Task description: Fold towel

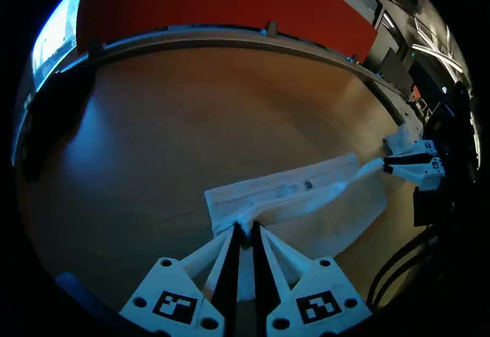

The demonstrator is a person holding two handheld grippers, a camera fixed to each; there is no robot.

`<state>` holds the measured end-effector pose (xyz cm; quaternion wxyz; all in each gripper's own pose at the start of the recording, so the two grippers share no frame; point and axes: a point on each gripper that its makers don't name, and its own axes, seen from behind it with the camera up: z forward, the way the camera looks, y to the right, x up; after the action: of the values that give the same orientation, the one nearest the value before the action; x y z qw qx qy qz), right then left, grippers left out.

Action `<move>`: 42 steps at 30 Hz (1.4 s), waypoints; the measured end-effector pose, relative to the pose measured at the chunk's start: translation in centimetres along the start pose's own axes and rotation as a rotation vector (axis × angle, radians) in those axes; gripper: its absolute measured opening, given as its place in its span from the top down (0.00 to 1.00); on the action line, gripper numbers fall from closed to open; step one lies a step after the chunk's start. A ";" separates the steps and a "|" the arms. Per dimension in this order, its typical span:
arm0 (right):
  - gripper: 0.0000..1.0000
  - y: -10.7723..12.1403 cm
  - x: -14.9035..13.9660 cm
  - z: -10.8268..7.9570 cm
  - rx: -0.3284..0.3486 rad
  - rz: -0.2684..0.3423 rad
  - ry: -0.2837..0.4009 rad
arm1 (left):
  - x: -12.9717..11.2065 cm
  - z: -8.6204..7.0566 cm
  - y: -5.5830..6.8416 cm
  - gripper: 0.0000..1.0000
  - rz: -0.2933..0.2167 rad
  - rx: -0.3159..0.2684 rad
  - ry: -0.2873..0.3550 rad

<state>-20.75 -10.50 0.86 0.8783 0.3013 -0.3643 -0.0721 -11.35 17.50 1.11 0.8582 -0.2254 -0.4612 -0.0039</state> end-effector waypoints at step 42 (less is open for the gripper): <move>0.04 2.3 -0.7 -0.2 -0.125 -0.005 -0.001 | 0.5 -1.1 -3.7 0.05 0.039 0.123 0.054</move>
<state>-21.32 -8.30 1.72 0.8951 0.2465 -0.3586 -0.0973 -10.94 13.88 2.42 0.8824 -0.1812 -0.4328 0.0348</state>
